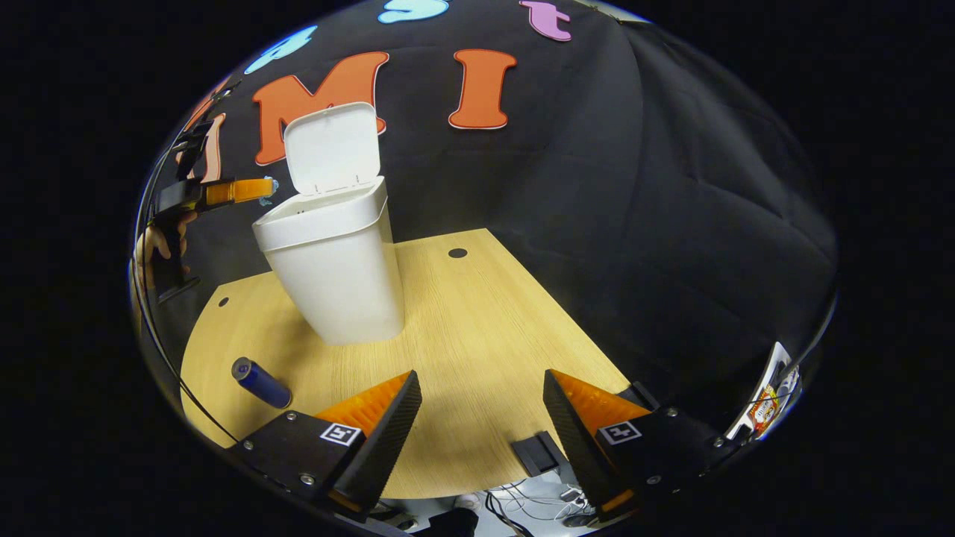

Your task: Press the lid of the desktop garbage bin to open it, pick up the crumpled paper on the desktop and throw it into the bin, then pick up the pop can on the desktop and drop it into the bin, and finally close the garbage bin lid.

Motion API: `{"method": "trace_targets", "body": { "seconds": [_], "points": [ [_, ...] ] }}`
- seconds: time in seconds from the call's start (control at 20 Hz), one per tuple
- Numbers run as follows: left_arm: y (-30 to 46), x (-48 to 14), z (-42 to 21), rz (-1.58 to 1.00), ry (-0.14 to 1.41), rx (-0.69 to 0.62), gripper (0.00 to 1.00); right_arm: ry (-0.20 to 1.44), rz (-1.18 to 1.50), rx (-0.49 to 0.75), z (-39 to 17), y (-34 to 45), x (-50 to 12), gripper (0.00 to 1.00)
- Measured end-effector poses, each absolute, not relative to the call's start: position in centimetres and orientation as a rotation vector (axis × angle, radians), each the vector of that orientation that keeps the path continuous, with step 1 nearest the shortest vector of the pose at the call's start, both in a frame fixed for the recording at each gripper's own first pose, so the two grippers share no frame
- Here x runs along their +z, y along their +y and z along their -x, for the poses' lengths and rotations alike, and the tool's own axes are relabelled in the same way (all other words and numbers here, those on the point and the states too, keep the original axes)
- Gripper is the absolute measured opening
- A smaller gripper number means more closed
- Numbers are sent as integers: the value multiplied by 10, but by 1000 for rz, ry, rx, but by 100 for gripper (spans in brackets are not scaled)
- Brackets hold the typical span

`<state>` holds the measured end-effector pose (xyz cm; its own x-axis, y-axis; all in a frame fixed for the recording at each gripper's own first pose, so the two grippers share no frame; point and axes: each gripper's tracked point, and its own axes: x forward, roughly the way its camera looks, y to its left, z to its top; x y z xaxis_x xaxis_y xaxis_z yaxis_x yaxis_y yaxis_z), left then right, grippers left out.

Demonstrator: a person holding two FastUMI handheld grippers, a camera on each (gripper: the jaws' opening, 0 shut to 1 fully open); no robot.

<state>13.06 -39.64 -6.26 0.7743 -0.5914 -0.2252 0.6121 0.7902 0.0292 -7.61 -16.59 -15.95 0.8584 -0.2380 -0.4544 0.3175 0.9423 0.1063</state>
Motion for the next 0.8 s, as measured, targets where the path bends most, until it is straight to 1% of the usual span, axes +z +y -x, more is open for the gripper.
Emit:
{"method": "trace_targets", "body": {
  "seconds": [0.05,0.2,0.3,0.45,0.55,0.6,0.7,0.8],
  "points": [
    [-393,-63,-132,-102,207,-641,27,455,-173,-293,73,-167,-161,100],
    [-387,-65,-141,-93,197,-607,89,460,-167,-284,61,-164,-160,100],
    [-379,-63,-142,-80,193,-591,92,458,-164,-277,59,-162,-158,100],
    [-359,-57,-142,-66,170,-561,93,455,-162,-256,52,-153,-156,100],
    [-341,-50,-141,-65,149,-525,96,455,-151,-240,47,-145,-154,100],
    [-330,-47,-140,-69,140,-502,95,454,-146,-228,44,-140,-152,100],
    [-310,-44,-136,-71,133,-467,98,446,-138,-202,38,-127,-147,100],
    [-285,-41,-130,-69,122,-427,98,437,-127,-170,31,-112,-141,100]
  ]
}}
